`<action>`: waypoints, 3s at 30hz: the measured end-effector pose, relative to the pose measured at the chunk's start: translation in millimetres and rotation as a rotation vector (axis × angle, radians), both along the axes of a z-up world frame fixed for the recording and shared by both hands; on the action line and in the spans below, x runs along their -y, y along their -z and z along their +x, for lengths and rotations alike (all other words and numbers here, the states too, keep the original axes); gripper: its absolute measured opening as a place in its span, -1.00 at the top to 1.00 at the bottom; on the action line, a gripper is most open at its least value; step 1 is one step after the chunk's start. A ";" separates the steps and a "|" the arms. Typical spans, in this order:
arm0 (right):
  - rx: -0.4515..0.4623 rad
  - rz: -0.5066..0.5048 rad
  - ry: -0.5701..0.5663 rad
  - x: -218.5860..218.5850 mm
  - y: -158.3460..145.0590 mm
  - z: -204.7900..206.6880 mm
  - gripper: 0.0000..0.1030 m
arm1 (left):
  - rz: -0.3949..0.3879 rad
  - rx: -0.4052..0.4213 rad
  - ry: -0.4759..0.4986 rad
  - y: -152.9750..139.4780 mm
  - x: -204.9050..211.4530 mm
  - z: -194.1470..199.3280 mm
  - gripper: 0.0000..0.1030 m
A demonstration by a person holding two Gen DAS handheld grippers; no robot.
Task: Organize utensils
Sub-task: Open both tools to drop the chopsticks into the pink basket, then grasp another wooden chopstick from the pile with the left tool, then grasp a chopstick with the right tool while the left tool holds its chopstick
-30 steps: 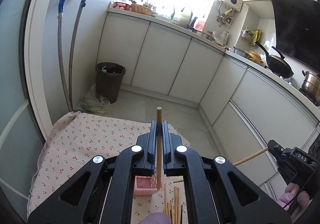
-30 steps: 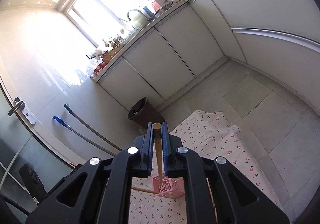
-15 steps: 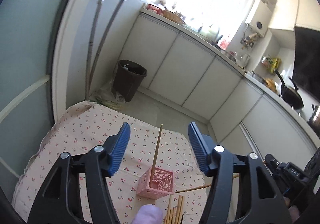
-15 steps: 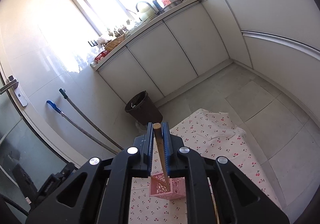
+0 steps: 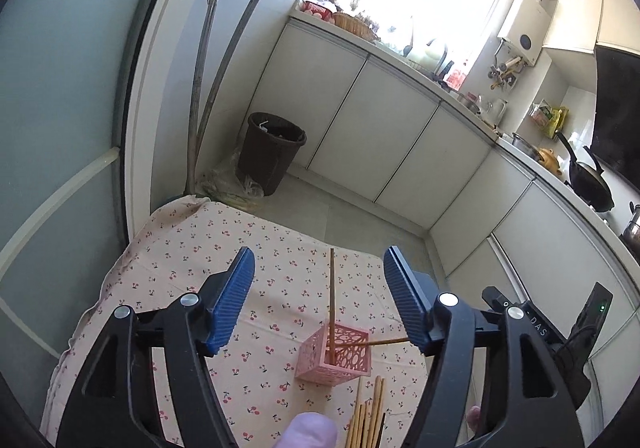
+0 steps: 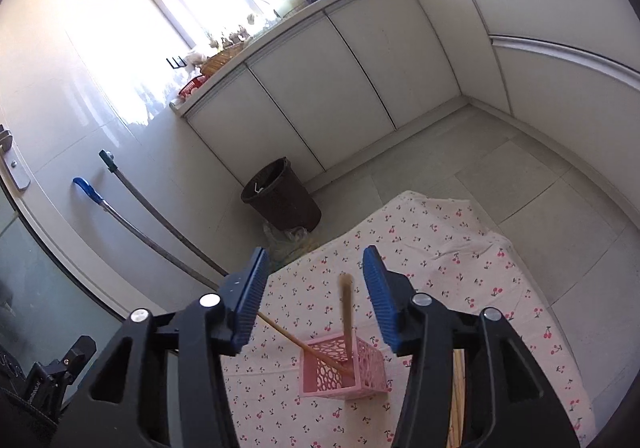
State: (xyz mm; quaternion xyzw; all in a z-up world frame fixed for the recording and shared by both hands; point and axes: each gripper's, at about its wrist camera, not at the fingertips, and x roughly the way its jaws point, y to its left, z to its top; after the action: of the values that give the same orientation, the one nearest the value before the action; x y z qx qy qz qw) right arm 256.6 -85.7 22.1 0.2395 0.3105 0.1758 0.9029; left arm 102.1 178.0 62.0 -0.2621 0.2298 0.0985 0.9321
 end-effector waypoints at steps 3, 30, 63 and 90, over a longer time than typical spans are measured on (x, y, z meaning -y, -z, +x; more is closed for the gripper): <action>0.024 -0.071 -0.020 -6.9 -5.9 -10.1 0.02 | 0.004 -0.036 0.023 6.1 5.9 5.7 -0.35; -0.195 -0.329 0.054 114.0 44.0 -121.7 -0.79 | 0.233 -0.628 0.317 155.6 134.0 26.7 -0.86; -0.463 -0.175 0.053 142.4 86.9 -103.4 -0.79 | 0.228 -0.780 0.535 241.7 197.1 -82.4 0.19; -0.672 -0.052 -0.001 92.6 172.2 -43.7 -0.79 | 0.159 -0.259 0.385 142.1 116.3 -139.4 0.87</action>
State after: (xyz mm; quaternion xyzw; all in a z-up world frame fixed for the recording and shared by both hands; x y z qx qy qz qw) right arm 212.9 -178.3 -150.1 0.2607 0.5955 0.0794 0.7557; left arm -37.3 61.8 -80.1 -0.1247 0.3845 -0.0306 0.9142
